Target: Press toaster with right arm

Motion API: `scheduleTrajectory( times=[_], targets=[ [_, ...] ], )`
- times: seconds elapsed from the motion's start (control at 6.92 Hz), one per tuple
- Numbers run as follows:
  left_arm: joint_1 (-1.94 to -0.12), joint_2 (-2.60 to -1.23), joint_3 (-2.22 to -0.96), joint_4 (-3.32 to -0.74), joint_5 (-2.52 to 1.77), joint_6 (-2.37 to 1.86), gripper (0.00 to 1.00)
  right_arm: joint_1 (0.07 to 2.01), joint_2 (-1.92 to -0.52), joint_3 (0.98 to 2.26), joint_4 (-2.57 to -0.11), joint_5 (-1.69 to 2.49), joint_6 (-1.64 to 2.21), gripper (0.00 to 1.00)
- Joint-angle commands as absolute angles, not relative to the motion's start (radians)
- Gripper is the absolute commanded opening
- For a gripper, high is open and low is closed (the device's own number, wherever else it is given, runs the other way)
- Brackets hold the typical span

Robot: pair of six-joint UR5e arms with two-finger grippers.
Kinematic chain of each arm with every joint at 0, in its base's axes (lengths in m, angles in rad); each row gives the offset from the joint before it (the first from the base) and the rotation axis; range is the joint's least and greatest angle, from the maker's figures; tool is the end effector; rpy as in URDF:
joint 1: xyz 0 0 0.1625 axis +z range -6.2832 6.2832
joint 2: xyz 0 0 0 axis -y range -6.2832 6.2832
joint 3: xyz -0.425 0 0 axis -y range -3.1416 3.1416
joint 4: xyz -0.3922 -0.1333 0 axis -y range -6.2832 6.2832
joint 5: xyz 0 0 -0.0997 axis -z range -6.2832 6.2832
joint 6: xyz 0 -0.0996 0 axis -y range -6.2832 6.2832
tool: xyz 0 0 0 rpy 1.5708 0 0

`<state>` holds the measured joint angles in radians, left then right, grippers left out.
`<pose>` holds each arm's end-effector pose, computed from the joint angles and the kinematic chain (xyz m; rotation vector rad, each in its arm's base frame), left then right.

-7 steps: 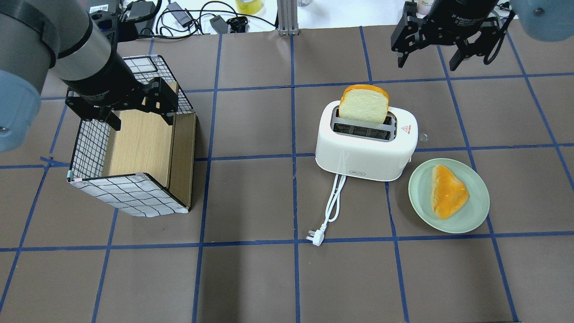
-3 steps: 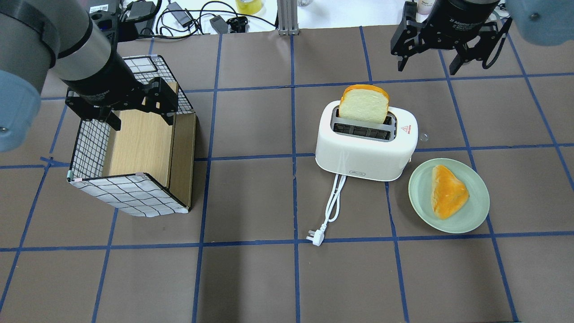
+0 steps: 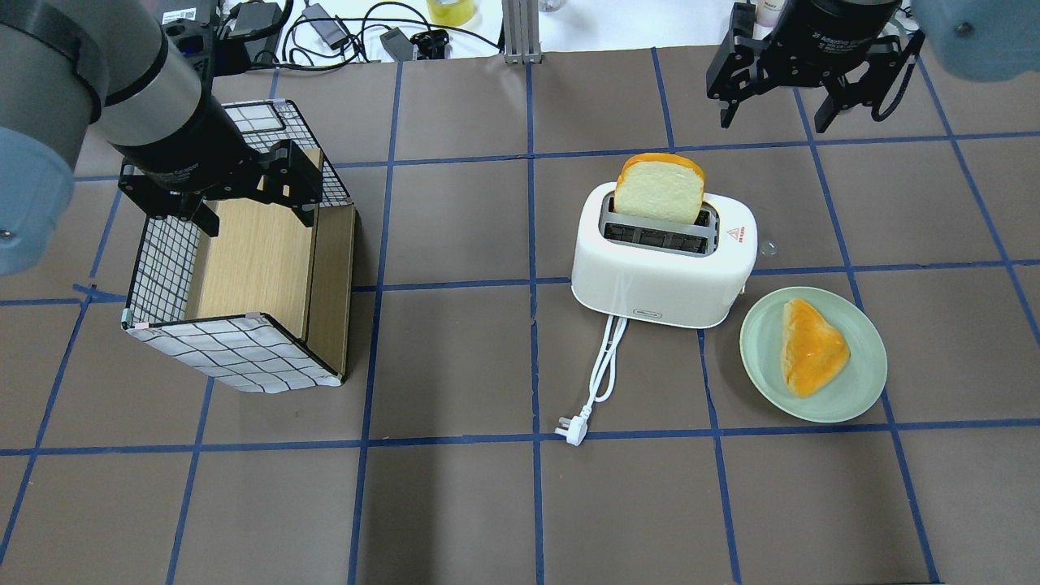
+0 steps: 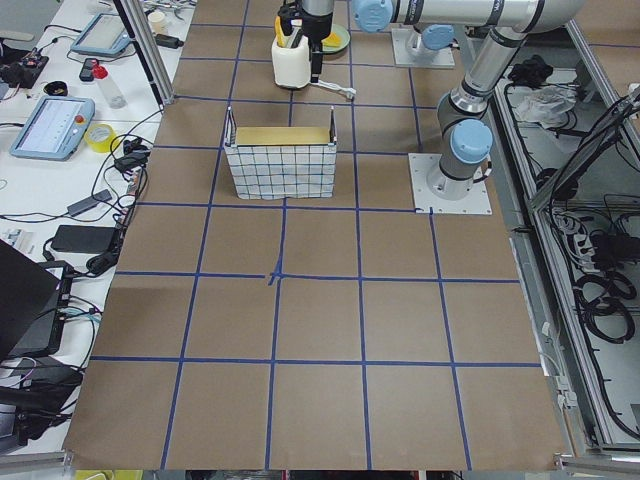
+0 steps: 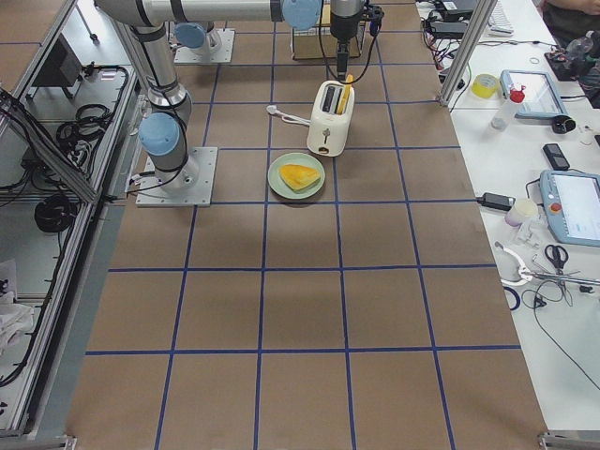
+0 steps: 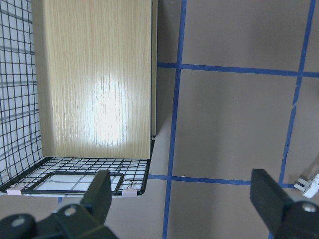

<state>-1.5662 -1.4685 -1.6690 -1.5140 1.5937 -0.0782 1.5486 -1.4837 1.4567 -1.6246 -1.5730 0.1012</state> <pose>-0.1289 -0.4550 0.4936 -0.1302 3.1168 -0.0963 0.1211 -0.5393 0.5052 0.1936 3.1321 -0.1269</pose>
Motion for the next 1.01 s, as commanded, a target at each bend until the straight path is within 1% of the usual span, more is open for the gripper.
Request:
scheduleTrajectory(
  times=[0.0,0.87],
  targets=[
    [-1.566,-1.468,-1.669,-1.514,1.594,-0.078,1.0,1.545,-1.483,1.459,-1.623,-1.594,0.084,1.0],
    [-1.566,-1.468,-1.669,-1.514,1.594,-0.078,1.0,1.549,-1.483,1.466,-1.623,-1.572,0.089,1.0]
  ],
)
